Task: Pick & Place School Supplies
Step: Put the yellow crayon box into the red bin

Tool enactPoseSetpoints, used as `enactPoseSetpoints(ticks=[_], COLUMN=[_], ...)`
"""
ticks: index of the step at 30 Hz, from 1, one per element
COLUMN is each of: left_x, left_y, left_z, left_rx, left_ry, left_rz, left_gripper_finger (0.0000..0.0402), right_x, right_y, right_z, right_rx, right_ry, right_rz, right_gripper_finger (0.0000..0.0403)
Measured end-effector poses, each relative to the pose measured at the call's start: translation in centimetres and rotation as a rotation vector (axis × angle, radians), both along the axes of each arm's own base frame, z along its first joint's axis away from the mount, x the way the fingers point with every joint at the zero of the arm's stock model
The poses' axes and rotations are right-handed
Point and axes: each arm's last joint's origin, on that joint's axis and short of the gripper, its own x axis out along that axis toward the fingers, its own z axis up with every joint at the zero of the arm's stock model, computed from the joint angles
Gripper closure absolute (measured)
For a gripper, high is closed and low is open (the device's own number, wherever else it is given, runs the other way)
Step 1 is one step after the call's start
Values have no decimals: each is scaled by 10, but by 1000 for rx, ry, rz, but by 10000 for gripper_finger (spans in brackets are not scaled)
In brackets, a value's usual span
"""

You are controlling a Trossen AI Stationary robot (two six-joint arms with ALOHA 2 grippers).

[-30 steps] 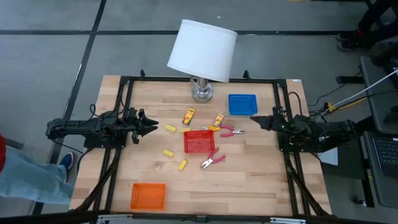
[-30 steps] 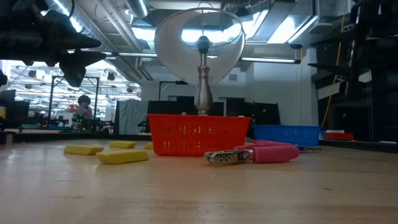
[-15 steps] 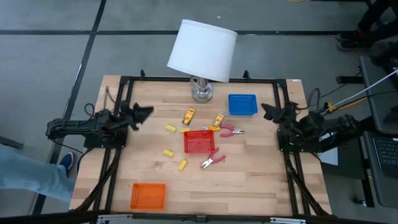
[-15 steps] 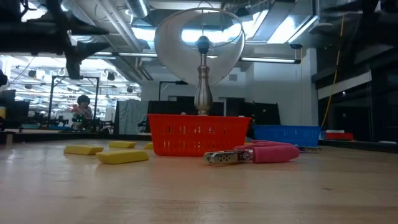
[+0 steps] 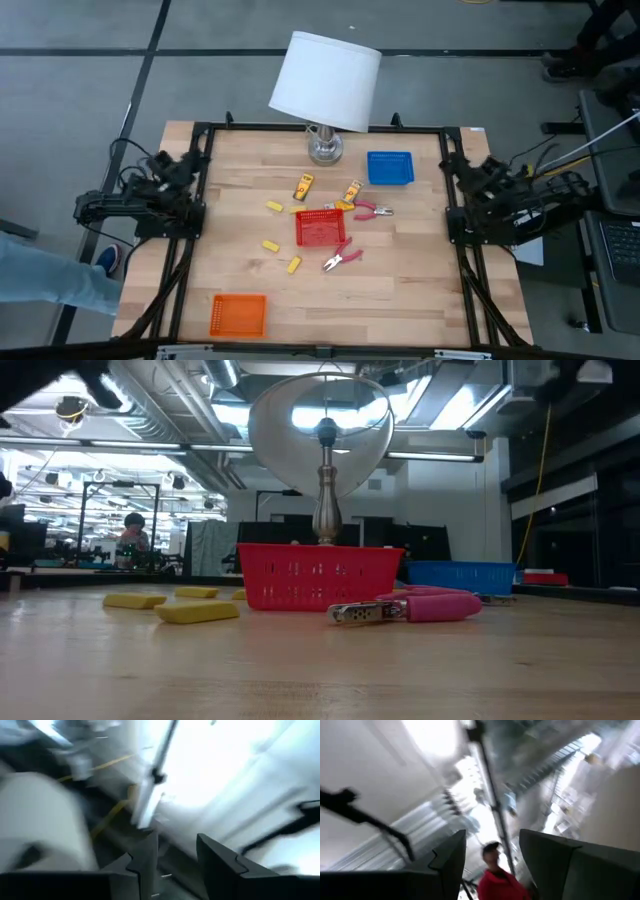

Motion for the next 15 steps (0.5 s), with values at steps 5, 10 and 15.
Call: enactPoseSetpoints(ticks=[5, 10, 15], left_x=[-5, 16, 50], left_y=[-6, -5, -4], left_z=[28, 70, 110], left_rx=[162, 187, 235], left_ry=[-43, 92, 187], left_rz=[-124, -87, -44], left_gripper_finger=[270, 270, 270], right_x=[-1, -8, -12], right_y=[2, 0, -2], right_z=[35, 64, 78], right_rx=[-122, -187, -161], right_ry=[-28, -57, -59], right_rz=[-57, -200, -218], right_gripper_finger=[213, 213, 213])
